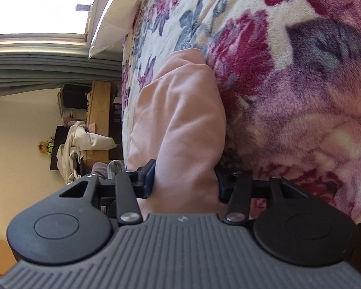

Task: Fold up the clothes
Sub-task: 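Carry the folded shirt with both grippers onto the grey clothes pile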

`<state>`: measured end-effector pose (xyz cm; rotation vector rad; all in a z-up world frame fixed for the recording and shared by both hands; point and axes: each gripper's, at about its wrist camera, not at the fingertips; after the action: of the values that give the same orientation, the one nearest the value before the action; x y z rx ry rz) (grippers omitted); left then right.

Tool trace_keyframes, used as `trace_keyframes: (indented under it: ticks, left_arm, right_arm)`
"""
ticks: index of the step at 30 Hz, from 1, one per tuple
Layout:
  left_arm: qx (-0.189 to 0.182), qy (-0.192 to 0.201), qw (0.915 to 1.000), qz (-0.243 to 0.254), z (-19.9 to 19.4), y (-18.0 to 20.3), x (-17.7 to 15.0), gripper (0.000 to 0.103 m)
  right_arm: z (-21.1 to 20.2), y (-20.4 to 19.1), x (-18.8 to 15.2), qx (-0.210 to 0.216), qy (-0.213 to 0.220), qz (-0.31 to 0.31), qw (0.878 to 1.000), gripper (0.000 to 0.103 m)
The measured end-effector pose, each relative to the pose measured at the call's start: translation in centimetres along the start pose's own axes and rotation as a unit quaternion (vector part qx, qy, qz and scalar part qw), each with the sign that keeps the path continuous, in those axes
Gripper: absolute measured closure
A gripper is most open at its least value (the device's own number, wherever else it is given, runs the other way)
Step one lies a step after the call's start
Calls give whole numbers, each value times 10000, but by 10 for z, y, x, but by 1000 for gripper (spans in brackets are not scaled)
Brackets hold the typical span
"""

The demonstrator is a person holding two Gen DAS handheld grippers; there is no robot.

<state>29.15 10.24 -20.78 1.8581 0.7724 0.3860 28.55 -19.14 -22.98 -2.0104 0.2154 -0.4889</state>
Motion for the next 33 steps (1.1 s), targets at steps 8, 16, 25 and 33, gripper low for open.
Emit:
trace_keyframes:
  ticks: [8, 16, 25, 33]
  left_arm:
    - [-381, 165, 9991, 61, -32, 12, -3, 63]
    - [-809, 803, 9926, 423, -129, 53, 16, 63]
    - [-1305, 2266, 9641, 468, -275, 71, 45, 63]
    - [-200, 2363, 9676, -863, -290, -28, 83, 60]
  right_arm:
    - [1, -36, 8, 302, 110, -313, 9990, 58]
    - [43, -122, 11, 893, 13, -880, 9921, 58]
    - [152, -272, -5, 1665, -565, -1495, 9730, 57]
    - [246, -286, -67, 419, -1311, -1489, 9792, 45]
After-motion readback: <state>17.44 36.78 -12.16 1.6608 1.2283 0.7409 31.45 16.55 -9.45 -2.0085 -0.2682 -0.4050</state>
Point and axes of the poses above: each gripper's, at about its wrist camera, not at the fingertips, and z roughly the way its jaws point, y to its right, x to its top, and after that the axes turned 11 degrees about -z, right-handed
